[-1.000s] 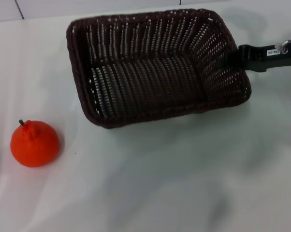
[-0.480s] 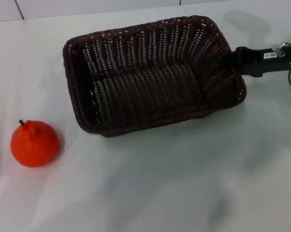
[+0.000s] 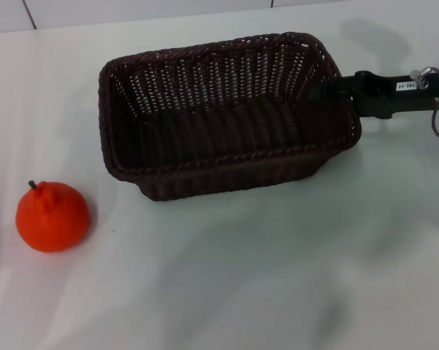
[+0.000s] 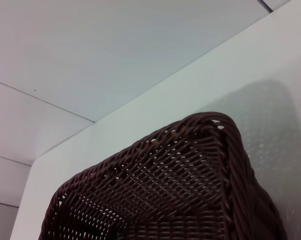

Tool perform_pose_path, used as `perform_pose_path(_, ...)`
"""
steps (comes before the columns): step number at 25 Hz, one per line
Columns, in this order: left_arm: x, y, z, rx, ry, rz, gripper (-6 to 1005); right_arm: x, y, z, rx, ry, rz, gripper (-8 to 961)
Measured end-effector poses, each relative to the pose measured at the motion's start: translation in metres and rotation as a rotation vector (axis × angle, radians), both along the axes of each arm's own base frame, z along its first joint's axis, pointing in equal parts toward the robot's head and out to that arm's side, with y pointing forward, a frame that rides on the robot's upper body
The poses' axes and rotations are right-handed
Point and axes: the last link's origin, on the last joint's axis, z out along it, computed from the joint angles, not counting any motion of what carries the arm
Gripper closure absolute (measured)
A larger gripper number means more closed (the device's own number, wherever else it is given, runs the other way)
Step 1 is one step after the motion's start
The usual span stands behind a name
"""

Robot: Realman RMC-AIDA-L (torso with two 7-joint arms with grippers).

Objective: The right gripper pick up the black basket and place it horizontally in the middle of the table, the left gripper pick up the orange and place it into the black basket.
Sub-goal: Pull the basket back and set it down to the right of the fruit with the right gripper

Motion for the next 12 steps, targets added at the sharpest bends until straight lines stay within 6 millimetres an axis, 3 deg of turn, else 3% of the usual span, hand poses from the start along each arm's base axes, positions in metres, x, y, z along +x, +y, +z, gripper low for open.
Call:
perform_pose_path(5, -0.003, -0.001, -0.002, -0.036, 0.012, 0.009, 258, 0.004, 0.001, 0.006, 0.007, -0.024, 0.007, 297)
perform_pose_path(10, -0.013, -0.006, -0.005, -0.120, 0.078, 0.039, 266, 0.012, 0.002, 0.023, 0.032, -0.050, 0.003, 232)
perform_pose_path(12, -0.016, -0.009, -0.005, -0.158, 0.116, 0.047, 269, 0.016, 0.002, 0.031, 0.061, -0.046, -0.002, 162)
